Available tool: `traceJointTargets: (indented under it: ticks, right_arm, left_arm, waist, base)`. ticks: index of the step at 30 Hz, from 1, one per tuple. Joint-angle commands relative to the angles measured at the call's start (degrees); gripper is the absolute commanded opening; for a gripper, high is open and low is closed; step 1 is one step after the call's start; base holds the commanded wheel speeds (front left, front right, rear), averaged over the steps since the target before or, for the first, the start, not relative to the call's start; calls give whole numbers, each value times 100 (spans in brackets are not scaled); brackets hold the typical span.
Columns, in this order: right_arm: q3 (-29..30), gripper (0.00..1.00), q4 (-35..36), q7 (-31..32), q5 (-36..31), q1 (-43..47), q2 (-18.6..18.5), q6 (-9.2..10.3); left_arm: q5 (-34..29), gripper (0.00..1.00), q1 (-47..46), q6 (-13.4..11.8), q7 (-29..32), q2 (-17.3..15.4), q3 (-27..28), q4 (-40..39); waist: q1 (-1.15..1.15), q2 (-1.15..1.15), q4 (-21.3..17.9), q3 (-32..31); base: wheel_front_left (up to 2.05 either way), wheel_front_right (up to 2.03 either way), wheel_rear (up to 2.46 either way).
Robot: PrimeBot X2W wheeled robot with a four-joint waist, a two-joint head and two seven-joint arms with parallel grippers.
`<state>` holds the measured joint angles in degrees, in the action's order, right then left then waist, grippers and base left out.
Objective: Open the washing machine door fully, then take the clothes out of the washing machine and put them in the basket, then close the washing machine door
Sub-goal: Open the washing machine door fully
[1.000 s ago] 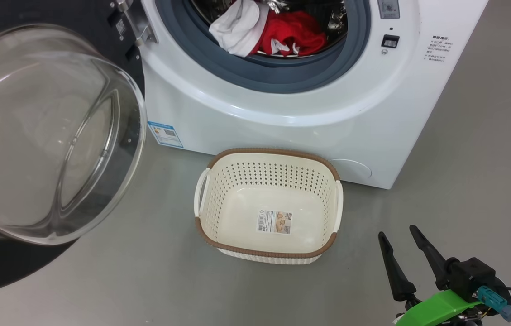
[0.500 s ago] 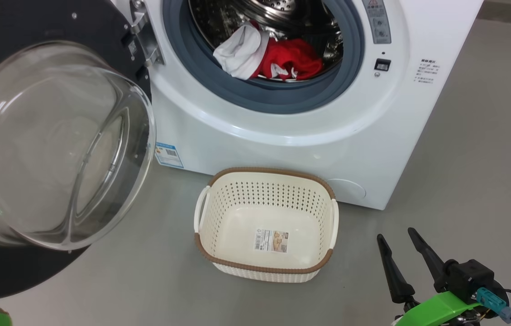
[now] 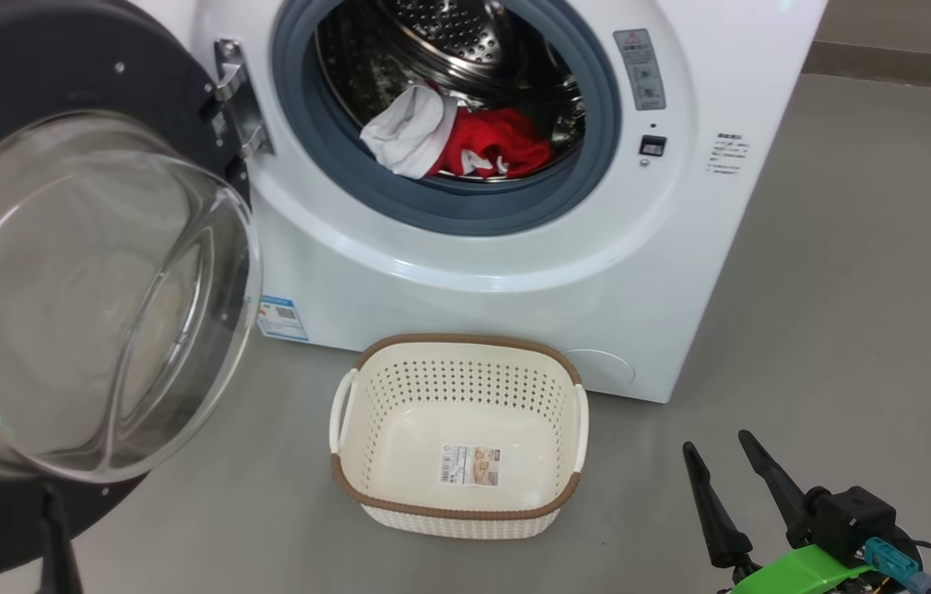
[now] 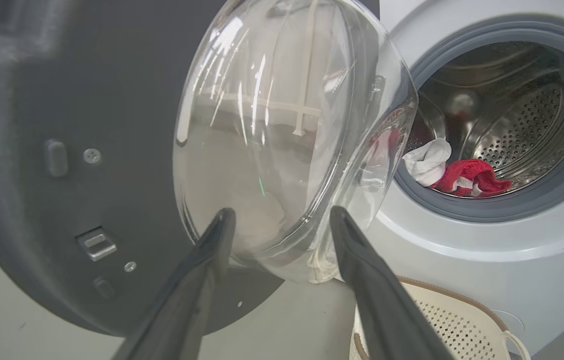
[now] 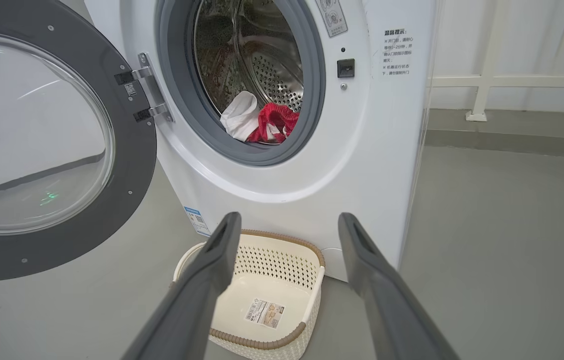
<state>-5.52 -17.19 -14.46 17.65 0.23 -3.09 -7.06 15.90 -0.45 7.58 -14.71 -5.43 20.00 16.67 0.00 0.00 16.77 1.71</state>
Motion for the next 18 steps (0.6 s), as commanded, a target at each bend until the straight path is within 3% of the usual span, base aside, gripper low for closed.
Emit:
traceJointTargets:
  ticks: [1, 18]
  right_arm:
    - [-111, 100, 158, -54, 69, -34, -15, -43]
    - [213, 100, 320, -54, 14, 5, -19, -43]
  left_arm:
    - [88, 100, -41, -9, -29, -140, 97, -203]
    - [494, 100, 256, -9, -29, -412, -1278, -836]
  waist:
    - [0, 0, -111, -21]
    - [0, 0, -1011, 150]
  base:
    - [0, 0, 0]
    - [0, 0, 0]
